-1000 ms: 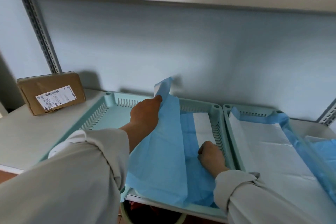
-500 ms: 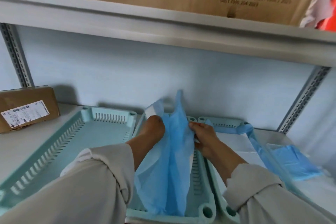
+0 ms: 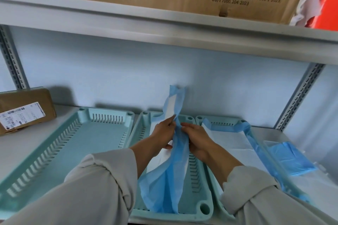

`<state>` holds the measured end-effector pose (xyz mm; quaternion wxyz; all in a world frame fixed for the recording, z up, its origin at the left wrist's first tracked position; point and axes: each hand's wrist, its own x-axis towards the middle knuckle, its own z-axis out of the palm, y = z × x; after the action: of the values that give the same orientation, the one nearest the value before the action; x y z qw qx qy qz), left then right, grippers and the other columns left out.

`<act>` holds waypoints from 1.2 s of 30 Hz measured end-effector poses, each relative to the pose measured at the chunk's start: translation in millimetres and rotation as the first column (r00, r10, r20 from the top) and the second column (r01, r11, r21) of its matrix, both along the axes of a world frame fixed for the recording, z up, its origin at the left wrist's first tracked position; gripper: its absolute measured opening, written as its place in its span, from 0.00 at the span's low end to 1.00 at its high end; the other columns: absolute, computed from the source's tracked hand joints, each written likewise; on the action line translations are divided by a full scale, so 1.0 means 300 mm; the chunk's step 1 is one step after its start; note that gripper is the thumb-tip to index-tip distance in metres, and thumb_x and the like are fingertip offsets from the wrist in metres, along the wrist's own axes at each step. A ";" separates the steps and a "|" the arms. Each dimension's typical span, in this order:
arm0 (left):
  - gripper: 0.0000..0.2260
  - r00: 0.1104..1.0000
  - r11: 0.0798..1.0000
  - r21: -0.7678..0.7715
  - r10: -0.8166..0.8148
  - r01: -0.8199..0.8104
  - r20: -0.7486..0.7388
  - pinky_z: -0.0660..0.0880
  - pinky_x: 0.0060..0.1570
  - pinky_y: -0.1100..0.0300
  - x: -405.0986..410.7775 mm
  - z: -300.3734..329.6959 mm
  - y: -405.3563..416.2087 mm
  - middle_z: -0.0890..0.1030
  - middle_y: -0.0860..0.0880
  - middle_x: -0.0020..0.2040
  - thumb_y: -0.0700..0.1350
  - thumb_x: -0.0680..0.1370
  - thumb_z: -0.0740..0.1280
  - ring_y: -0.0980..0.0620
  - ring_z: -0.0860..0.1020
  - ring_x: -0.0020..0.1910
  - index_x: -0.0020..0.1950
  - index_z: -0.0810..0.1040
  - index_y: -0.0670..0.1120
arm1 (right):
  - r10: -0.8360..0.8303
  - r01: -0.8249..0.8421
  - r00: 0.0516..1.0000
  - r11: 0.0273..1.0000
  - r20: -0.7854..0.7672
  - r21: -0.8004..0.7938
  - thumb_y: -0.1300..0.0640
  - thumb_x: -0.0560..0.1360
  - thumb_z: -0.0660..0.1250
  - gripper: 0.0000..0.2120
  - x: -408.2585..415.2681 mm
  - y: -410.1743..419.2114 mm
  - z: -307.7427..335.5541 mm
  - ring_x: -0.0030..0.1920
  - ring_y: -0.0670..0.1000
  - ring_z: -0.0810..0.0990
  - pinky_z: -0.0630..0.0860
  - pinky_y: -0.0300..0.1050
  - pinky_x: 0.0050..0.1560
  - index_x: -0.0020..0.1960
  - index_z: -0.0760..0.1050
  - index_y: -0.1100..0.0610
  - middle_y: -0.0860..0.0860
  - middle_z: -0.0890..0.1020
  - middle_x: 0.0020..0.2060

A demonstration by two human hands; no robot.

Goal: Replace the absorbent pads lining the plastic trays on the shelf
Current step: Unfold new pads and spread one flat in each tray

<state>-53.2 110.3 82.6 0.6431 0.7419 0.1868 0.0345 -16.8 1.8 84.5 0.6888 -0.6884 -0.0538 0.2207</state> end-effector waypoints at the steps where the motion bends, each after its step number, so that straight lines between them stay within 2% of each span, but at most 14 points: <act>1: 0.18 1.000 1.000 0.010 0.024 -0.024 -0.006 0.78 0.36 0.59 0.007 -0.006 -0.002 0.74 0.47 0.62 0.46 0.83 0.51 0.47 0.77 0.55 0.72 0.67 0.59 | 0.004 -0.004 1.000 1.000 -0.005 -0.001 0.65 0.79 0.59 0.12 -0.001 -0.005 -0.001 0.52 0.59 0.81 0.79 0.54 0.54 0.59 0.77 0.63 0.61 0.82 0.52; 4: 0.19 0.989 0.989 0.008 0.147 -0.147 -0.006 0.80 0.49 0.48 0.019 -0.013 -0.011 0.70 0.46 0.67 0.50 0.82 0.50 0.43 0.77 0.56 0.73 0.63 0.62 | -0.024 0.025 0.999 0.997 -0.022 0.069 0.65 0.79 0.59 0.12 -0.011 -0.007 0.003 0.52 0.60 0.82 0.81 0.51 0.48 0.59 0.77 0.63 0.61 0.82 0.53; 7: 0.19 0.974 0.972 -0.059 0.226 -0.226 -0.006 0.79 0.53 0.45 0.029 -0.004 -0.023 0.67 0.45 0.68 0.51 0.82 0.50 0.42 0.76 0.56 0.73 0.61 0.63 | -0.018 0.017 1.000 0.997 0.014 0.073 0.62 0.79 0.61 0.11 -0.032 0.000 0.005 0.51 0.57 0.82 0.81 0.47 0.45 0.59 0.78 0.59 0.58 0.82 0.53; 10: 0.19 0.972 0.966 -0.110 0.232 -0.233 -0.022 0.80 0.46 0.50 0.033 0.011 -0.039 0.68 0.44 0.67 0.52 0.83 0.51 0.43 0.74 0.58 0.73 0.61 0.63 | 0.027 -0.022 0.994 0.999 0.109 -0.049 0.59 0.80 0.60 0.12 -0.044 -0.001 0.007 0.52 0.54 0.82 0.80 0.46 0.51 0.59 0.79 0.55 0.55 0.84 0.52; 12: 0.19 0.981 0.975 -0.113 0.192 -0.194 -0.023 0.79 0.41 0.54 0.038 0.011 -0.044 0.69 0.44 0.66 0.56 0.82 0.51 0.44 0.74 0.59 0.74 0.60 0.62 | 0.063 -0.058 0.993 0.997 0.100 -0.052 0.59 0.80 0.59 0.12 -0.043 -0.006 0.014 0.52 0.53 0.82 0.80 0.47 0.53 0.58 0.80 0.55 0.54 0.84 0.50; 16: 0.22 0.987 0.962 -0.223 0.157 -0.161 -0.033 0.78 0.43 0.54 0.029 0.021 -0.050 0.75 0.43 0.63 0.59 0.82 0.49 0.44 0.76 0.60 0.70 0.67 0.50 | 0.188 -0.168 0.973 0.975 0.132 -0.146 0.56 0.76 0.65 0.11 -0.040 -0.018 0.018 0.52 0.49 0.83 0.79 0.48 0.57 0.56 0.80 0.56 0.51 0.85 0.49; 19: 0.20 0.992 0.960 -0.253 0.102 -0.118 -0.074 0.79 0.42 0.54 0.018 0.024 -0.051 0.76 0.42 0.62 0.55 0.83 0.50 0.44 0.78 0.56 0.70 0.66 0.46 | 0.180 -0.057 0.940 0.921 0.291 -0.386 0.60 0.76 0.65 0.10 -0.029 -0.019 0.009 0.45 0.48 0.81 0.78 0.39 0.48 0.56 0.78 0.57 0.50 0.82 0.46; 21: 0.20 0.996 0.979 -0.197 0.034 -0.051 -0.088 0.79 0.39 0.55 0.012 0.020 -0.048 0.75 0.42 0.63 0.48 0.82 0.52 0.45 0.78 0.54 0.75 0.61 0.49 | 0.166 0.075 0.901 0.849 0.400 -0.523 0.61 0.77 0.62 0.09 -0.007 -0.031 0.002 0.42 0.50 0.78 0.74 0.38 0.41 0.53 0.80 0.60 0.52 0.80 0.41; 24: 0.27 0.995 0.999 -0.028 -0.041 0.038 -0.093 0.79 0.45 0.54 0.007 0.011 -0.042 0.72 0.42 0.66 0.37 0.81 0.55 0.45 0.76 0.58 0.77 0.52 0.53 | 0.109 0.146 0.924 0.784 0.366 -0.603 0.69 0.75 0.59 0.12 0.044 -0.071 -0.021 0.45 0.55 0.78 0.72 0.43 0.42 0.53 0.80 0.64 0.60 0.80 0.45; 27: 0.29 0.989 0.992 0.046 -0.114 0.118 -0.094 0.76 0.49 0.55 0.009 -0.012 -0.039 0.75 0.44 0.57 0.35 0.79 0.59 0.49 0.74 0.52 0.77 0.55 0.52 | -0.026 0.188 0.961 0.794 0.277 -0.578 0.69 0.74 0.62 0.12 0.097 -0.139 -0.056 0.47 0.57 0.79 0.73 0.42 0.38 0.52 0.80 0.62 0.60 0.80 0.45; 30: 0.28 0.980 0.982 0.098 -0.149 0.162 -0.129 0.75 0.45 0.58 0.011 -0.047 -0.044 0.76 0.46 0.55 0.35 0.78 0.59 0.51 0.72 0.47 0.77 0.57 0.50 | -0.183 0.286 0.955 0.780 0.234 -0.556 0.70 0.71 0.65 0.09 0.133 -0.232 -0.089 0.43 0.57 0.78 0.73 0.44 0.41 0.48 0.81 0.62 0.59 0.79 0.42; 32: 0.27 0.974 0.971 0.138 -0.173 0.193 -0.148 0.74 0.43 0.60 0.006 -0.067 -0.057 0.75 0.45 0.61 0.35 0.79 0.58 0.49 0.73 0.50 0.76 0.57 0.49 | -0.253 0.333 0.943 0.738 0.216 -0.587 0.71 0.70 0.67 0.08 0.138 -0.289 -0.118 0.44 0.59 0.79 0.75 0.46 0.45 0.47 0.81 0.64 0.59 0.79 0.40; 34: 0.26 0.963 0.947 0.211 -0.207 0.241 -0.171 0.74 0.44 0.61 0.004 -0.091 -0.073 0.71 0.45 0.68 0.35 0.79 0.58 0.47 0.74 0.60 0.76 0.57 0.47 | -0.280 0.341 0.939 0.700 0.198 -0.627 0.69 0.70 0.68 0.03 0.130 -0.329 -0.154 0.43 0.57 0.78 0.74 0.45 0.44 0.42 0.80 0.64 0.58 0.78 0.38; 36: 0.25 0.958 0.930 0.257 -0.222 0.264 -0.181 0.73 0.53 0.60 0.007 -0.118 -0.083 0.69 0.45 0.71 0.36 0.79 0.58 0.46 0.71 0.67 0.76 0.59 0.47 | -0.282 0.332 0.941 0.664 0.187 -0.670 0.67 0.70 0.68 0.01 0.127 -0.353 -0.189 0.43 0.55 0.77 0.70 0.42 0.43 0.40 0.78 0.64 0.58 0.77 0.36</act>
<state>-51.1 85.3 47.3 0.5158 0.8428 0.1341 -0.0748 21.3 -104.1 27.7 0.4057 -0.9015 0.1263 0.0820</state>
